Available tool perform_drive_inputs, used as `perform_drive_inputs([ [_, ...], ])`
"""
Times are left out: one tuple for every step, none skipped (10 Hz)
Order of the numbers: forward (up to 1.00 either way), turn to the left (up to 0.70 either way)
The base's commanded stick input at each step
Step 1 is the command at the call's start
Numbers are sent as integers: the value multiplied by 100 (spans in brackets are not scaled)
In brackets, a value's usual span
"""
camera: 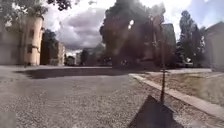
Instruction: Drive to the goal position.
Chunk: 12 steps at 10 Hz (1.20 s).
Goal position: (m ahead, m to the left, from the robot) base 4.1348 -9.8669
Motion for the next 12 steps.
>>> perform_drive_inputs([
  [85,0],
  [85,0],
  [85,0],
  [85,0],
  [85,0],
  [85,0],
  [85,0],
  [85,0],
  [85,0],
  [85,0],
  [85,0],
  [85,0],
])
